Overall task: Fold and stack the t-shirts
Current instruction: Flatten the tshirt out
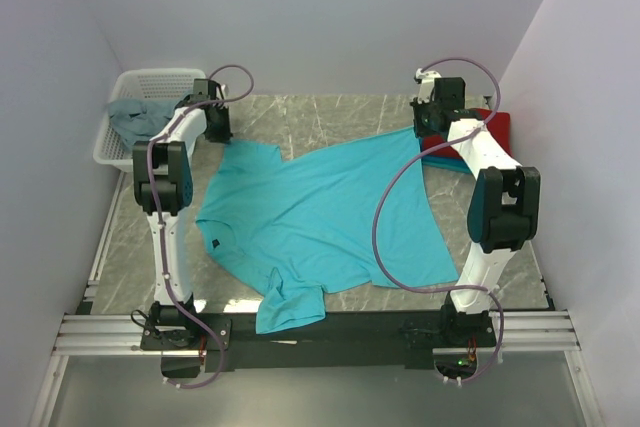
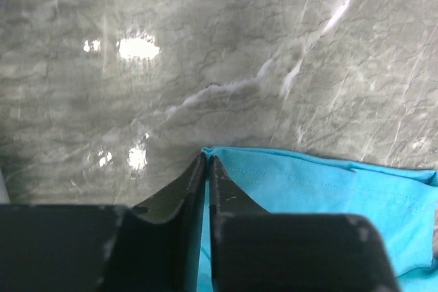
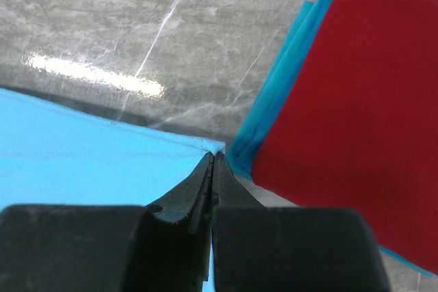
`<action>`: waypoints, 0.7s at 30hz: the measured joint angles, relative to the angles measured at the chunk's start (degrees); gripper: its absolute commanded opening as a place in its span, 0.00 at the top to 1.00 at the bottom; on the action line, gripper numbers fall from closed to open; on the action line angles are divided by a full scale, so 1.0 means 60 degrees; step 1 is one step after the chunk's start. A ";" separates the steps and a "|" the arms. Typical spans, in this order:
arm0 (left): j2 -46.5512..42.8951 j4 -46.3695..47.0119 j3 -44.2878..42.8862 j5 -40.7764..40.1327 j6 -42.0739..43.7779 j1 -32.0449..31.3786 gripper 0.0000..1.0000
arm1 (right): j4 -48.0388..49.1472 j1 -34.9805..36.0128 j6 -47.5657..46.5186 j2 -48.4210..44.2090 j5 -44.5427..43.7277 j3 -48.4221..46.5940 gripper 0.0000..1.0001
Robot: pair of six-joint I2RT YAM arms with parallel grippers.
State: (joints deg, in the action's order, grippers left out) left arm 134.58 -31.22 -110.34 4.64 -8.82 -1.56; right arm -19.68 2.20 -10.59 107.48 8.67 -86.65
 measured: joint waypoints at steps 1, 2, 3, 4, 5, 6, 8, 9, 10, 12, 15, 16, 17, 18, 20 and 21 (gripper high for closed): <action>0.0040 0.0004 -0.0055 0.0015 -0.0004 -0.0007 0.90 | 0.0000 0.0000 0.0000 0.0000 0.0004 0.0000 1.00; 0.0055 -0.0004 -0.0095 0.0022 0.0000 -0.0015 0.93 | 0.0000 0.0000 0.0000 0.0000 0.0015 0.0007 1.00; 0.0069 -0.0007 -0.0117 0.0022 -0.0007 -0.0026 0.95 | 0.0000 0.0000 0.0000 0.0000 0.0033 0.0015 1.00; 0.0084 -0.0022 -0.0146 0.0033 0.0000 -0.0036 0.98 | -0.0004 0.0000 0.0000 0.0000 0.0047 0.0018 1.00; 0.0102 -0.0022 -0.0168 0.0044 -0.0004 -0.0044 1.00 | -0.0004 0.0000 0.0000 0.0000 0.0069 0.0018 1.00; 0.0120 -0.0025 -0.0204 0.0062 -0.0004 -0.0051 1.00 | -0.0004 0.0000 0.0000 0.0000 0.0080 0.0022 1.00; 0.0127 -0.0011 -0.0211 0.0109 0.0000 -0.0058 1.00 | -0.0004 -0.0004 0.0000 0.0000 0.0142 0.0022 1.00; 0.0127 0.0004 -0.0211 0.0138 0.0000 -0.0058 1.00 | -0.0004 -0.0004 0.0000 0.0000 0.0171 0.0022 1.00; 0.0127 0.0018 -0.0211 0.0186 -0.0004 -0.0058 1.00 | -0.0007 -0.0004 -0.0004 0.0000 0.0215 0.0022 1.00; 0.0106 0.0044 -0.0208 0.0295 -0.0044 -0.0058 1.00 | -0.0015 -0.0011 -0.0007 -0.0018 0.0342 0.0022 1.00; -0.0204 0.0058 -0.0047 0.0393 -0.0197 -0.0076 1.00 | -0.0109 -0.0022 -0.0036 -0.0157 0.0554 0.0022 1.00; -0.0353 0.0080 0.0015 0.0415 -0.0229 -0.0080 1.00 | -0.0168 -0.0022 -0.0058 -0.0251 0.0627 0.0018 1.00; -0.0616 0.0091 0.0076 0.0441 -0.0266 -0.0084 1.00 | -0.0219 -0.0022 -0.0076 -0.0342 0.0681 0.0018 1.00; -0.0929 0.0087 0.0087 0.0448 -0.0306 -0.0087 1.00 | -0.0306 -0.0022 -0.0138 -0.0488 0.0747 0.0015 1.00; -0.1716 0.0266 0.0124 0.0452 -0.0346 -0.0095 1.00 | -0.0521 -0.0018 -0.0251 -0.0794 0.0823 -0.0076 1.00; -0.2157 0.0401 0.0168 0.0448 -0.0382 -0.0095 1.00 | -0.0590 -0.0018 -0.0306 -0.0925 0.0849 -0.0146 1.00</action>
State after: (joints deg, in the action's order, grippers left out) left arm 121.64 -28.82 -109.34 7.33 -11.11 -2.13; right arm -23.22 2.09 -12.43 101.93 13.76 -87.53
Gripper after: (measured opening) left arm 0.012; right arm 0.007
